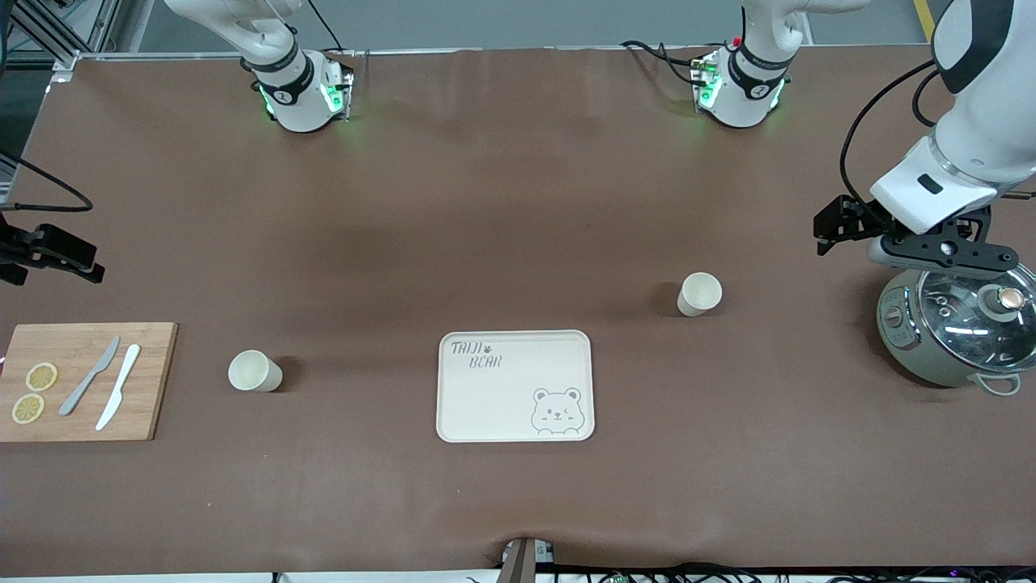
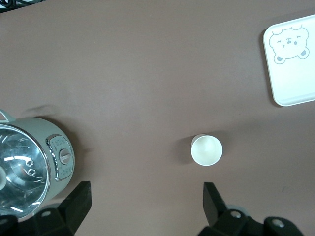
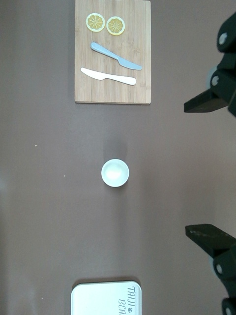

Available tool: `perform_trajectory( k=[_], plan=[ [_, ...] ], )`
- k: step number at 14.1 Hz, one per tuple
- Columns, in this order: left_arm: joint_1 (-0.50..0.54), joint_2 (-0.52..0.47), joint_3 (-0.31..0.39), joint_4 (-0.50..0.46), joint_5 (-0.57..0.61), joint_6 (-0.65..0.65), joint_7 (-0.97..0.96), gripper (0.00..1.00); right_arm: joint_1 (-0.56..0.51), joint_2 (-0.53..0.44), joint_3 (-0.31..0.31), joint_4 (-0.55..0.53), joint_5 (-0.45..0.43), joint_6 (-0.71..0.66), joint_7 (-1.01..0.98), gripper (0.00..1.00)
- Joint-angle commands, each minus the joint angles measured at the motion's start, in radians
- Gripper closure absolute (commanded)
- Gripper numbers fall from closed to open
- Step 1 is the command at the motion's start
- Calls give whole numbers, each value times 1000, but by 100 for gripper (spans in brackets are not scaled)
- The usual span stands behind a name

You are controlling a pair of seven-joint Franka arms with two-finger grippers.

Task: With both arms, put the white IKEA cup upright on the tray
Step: 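Reach the left gripper to one cup while the right gripper reaches the other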

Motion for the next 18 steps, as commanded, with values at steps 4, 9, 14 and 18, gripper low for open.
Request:
perform_trajectory(
  k=[4, 9, 14, 18],
  plan=[
    [-1, 13, -3, 2, -37, 4, -23, 0, -8, -6, 7, 5, -16, -1, 9, 0],
    [13, 4, -6, -123, -49, 72, -14, 0, -8, -6, 7, 5, -16, -1, 9, 0],
    [8, -20, -9, -375, -51, 297, -20, 0, -8, -6, 7, 5, -16, -1, 9, 0],
    [2, -6, -17, -527, -64, 515, -34, 0, -9, -6, 7, 5, -15, 0, 5, 0]
  ],
)
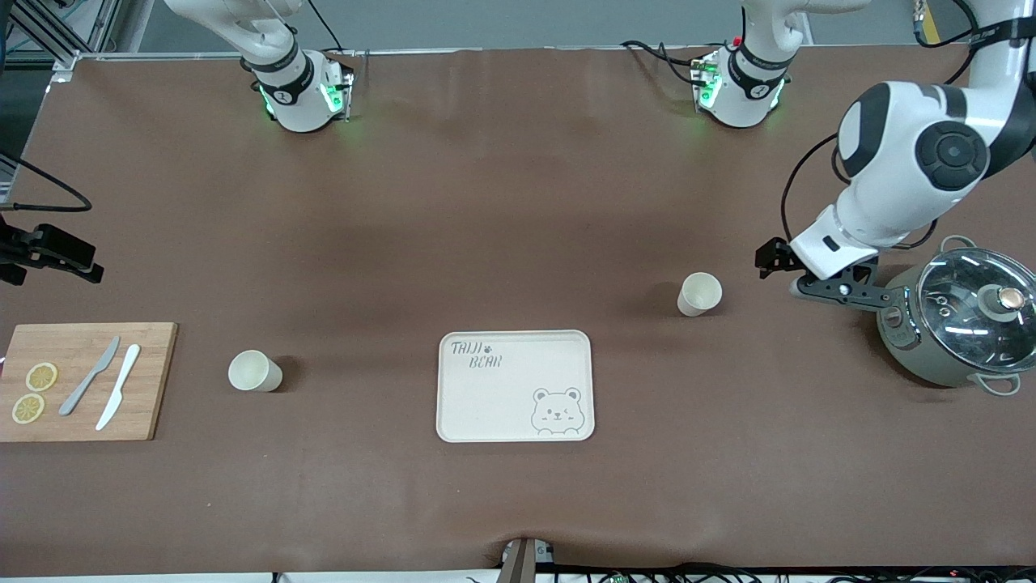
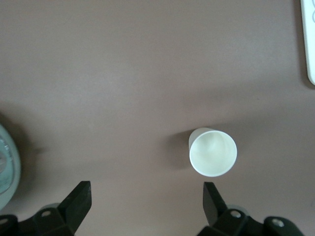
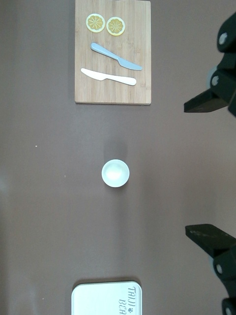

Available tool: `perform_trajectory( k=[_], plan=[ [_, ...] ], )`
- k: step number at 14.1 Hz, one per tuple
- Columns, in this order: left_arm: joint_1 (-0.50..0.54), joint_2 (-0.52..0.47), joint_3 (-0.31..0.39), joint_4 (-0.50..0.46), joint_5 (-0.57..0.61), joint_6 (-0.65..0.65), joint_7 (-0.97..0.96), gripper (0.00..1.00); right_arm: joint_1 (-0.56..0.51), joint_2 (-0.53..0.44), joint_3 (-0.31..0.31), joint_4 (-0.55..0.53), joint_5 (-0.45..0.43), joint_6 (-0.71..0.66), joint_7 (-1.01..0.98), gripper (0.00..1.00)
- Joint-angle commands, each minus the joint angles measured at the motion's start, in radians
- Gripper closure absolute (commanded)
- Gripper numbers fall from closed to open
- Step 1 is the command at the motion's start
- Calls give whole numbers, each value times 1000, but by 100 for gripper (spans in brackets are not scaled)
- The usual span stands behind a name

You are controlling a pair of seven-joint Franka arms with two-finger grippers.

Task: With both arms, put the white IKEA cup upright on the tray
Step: 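Reach the left gripper to one cup while the right gripper reaches the other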

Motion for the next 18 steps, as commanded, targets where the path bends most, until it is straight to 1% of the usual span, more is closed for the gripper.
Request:
perform_trajectory(
  k=[1, 3, 5, 6, 9, 10, 12, 16, 18],
  plan=[
    [0, -26, -21, -144, -48, 184, -18, 0, -19, -4, 7, 5, -10, 0, 2, 0],
    [0, -24, -24, -230, -57, 313, -20, 0, -34, -6, 9, 5, 5, 0, 2, 0],
    [-3, 8, -38, -240, -57, 344, -43, 0, -34, -4, 9, 3, 25, 0, 2, 0],
    [-3, 37, -62, -240, -57, 374, -70, 0, -36, -4, 9, 3, 42, 0, -1, 0],
    [-12, 100, -96, -243, -57, 470, -141, 0, -33, 2, 9, 2, 36, 1, -3, 0],
    [-15, 117, -98, -241, -56, 483, -156, 0, -30, 28, 9, 2, 36, 18, -4, 0],
    [-25, 140, -96, -240, -51, 508, -161, 0, -21, 78, 12, -9, 36, 119, -6, 0],
    [-18, 138, -95, -247, -44, 511, -158, 0, -14, 229, 13, -9, 48, 234, -4, 0],
    [-15, 140, -95, -250, -42, 513, -152, 0, -7, 299, 13, -9, 48, 268, -8, 0]
  ],
)
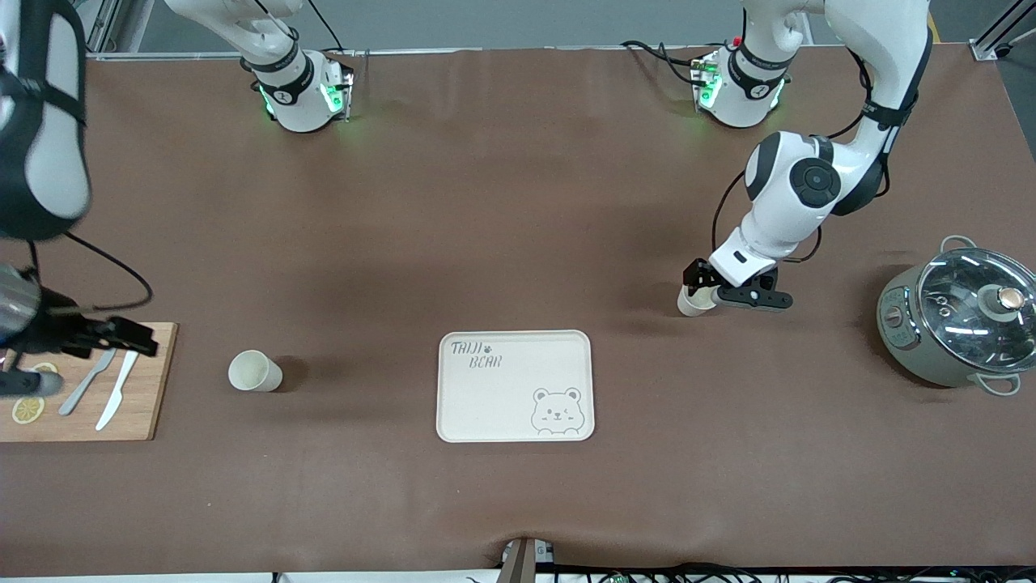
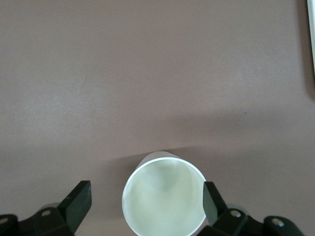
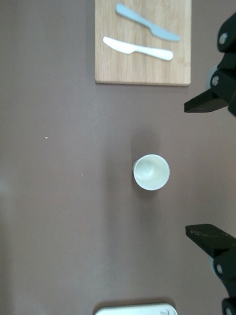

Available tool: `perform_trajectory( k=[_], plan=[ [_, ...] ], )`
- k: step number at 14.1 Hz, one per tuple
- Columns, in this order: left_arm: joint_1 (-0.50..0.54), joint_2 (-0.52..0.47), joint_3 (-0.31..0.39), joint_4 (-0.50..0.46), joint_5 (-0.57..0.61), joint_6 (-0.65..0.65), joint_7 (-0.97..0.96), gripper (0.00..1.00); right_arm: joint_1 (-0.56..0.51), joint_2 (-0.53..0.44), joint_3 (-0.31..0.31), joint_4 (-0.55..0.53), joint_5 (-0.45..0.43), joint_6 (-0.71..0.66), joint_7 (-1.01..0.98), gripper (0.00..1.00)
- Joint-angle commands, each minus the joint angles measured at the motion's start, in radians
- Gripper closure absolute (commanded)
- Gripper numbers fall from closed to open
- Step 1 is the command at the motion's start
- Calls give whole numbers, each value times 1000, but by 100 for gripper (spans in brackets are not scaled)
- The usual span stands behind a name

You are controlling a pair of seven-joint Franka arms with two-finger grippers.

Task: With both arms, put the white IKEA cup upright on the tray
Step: 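Lower both grippers around the white cups and close them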

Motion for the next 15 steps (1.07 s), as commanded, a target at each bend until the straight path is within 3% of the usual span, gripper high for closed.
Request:
perform_trajectory(
  k=[1, 6, 10, 15],
  plan=[
    [5, -6, -2, -9, 0, 12, 2, 0, 6, 92, -1, 24, 15, 23, -23, 0],
    [7, 16, -1, -16, 0, 14, 5, 0, -4, 198, -1, 21, 7, 72, -72, 0],
    [19, 20, -1, -24, 24, 15, 7, 0, -10, 206, -1, -91, 6, 248, -123, 0],
    [31, 51, -1, -29, 38, 57, 7, 0, -31, 206, -1, -137, 7, 288, -202, 0]
  ],
)
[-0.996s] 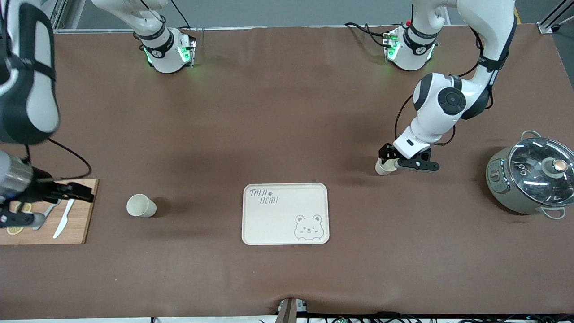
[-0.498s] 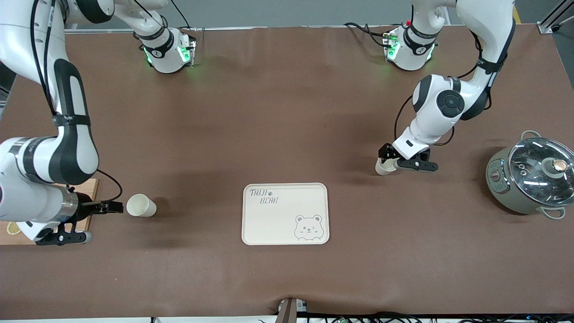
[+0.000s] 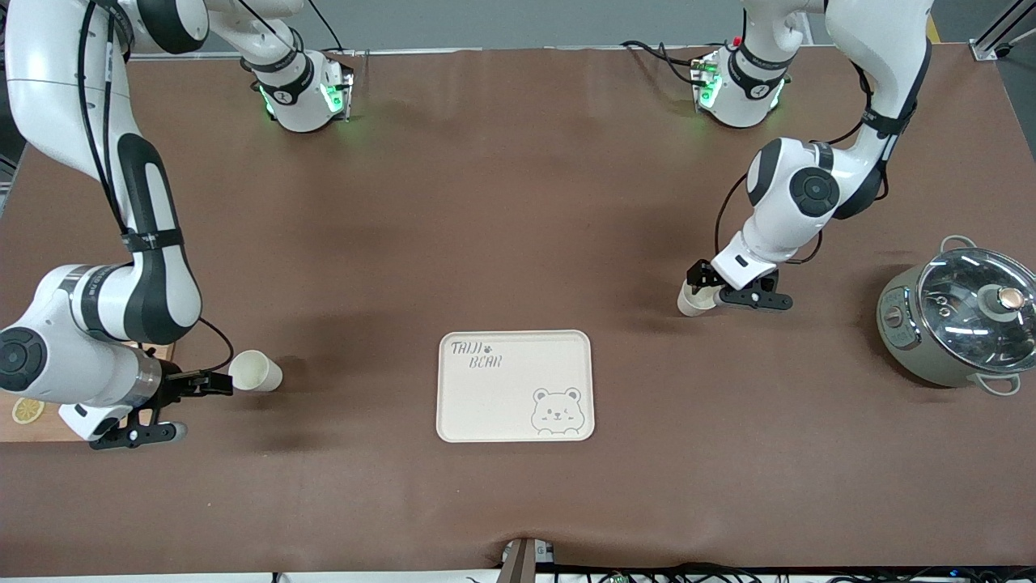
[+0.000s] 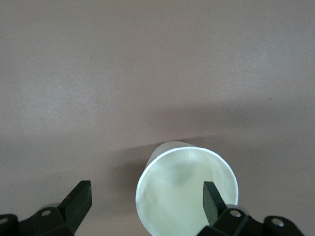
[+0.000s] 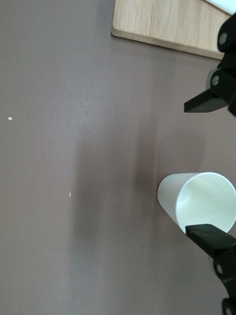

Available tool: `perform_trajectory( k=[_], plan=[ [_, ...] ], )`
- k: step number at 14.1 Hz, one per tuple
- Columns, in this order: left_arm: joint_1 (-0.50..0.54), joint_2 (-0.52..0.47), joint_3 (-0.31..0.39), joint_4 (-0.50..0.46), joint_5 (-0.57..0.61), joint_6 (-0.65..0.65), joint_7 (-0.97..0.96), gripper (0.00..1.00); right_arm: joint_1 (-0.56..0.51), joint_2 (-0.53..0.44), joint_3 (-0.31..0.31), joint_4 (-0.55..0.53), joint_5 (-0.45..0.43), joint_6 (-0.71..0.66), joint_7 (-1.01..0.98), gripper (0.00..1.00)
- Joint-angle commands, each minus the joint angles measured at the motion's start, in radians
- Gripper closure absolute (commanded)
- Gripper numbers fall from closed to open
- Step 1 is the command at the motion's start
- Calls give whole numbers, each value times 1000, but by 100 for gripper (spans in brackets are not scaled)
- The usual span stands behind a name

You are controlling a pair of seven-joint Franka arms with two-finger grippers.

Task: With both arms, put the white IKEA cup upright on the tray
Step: 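Lower both grippers around the white cups and close them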

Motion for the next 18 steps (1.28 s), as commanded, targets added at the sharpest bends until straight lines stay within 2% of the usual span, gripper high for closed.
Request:
perform_trajectory(
  k=[1, 5, 10, 13, 14, 15, 18],
  plan=[
    [11, 20, -3, -9, 22, 36, 1, 0, -29, -19, 9, -66, 11, 45, -95, 0],
    [8, 39, -5, 3, 22, 37, 1, 0, -45, -22, 10, -105, 14, 63, -151, 0],
    [8, 64, -5, 14, 24, 37, 3, 0, -42, -65, 18, -270, 32, 238, -149, 0],
    [9, 75, -5, 17, 24, 37, 1, 0, -40, -70, 19, -298, 59, 246, -149, 0],
    [8, 75, -5, 17, 22, 37, -14, 24, -39, -71, 19, -300, 66, 248, -151, 0],
    [8, 75, -5, 17, 22, 37, -20, 99, -39, -70, 19, -300, 69, 251, -151, 0],
    [9, 98, -5, 31, 24, 36, -13, 100, -36, -64, 19, -298, 72, 266, -151, 0]
  ],
)
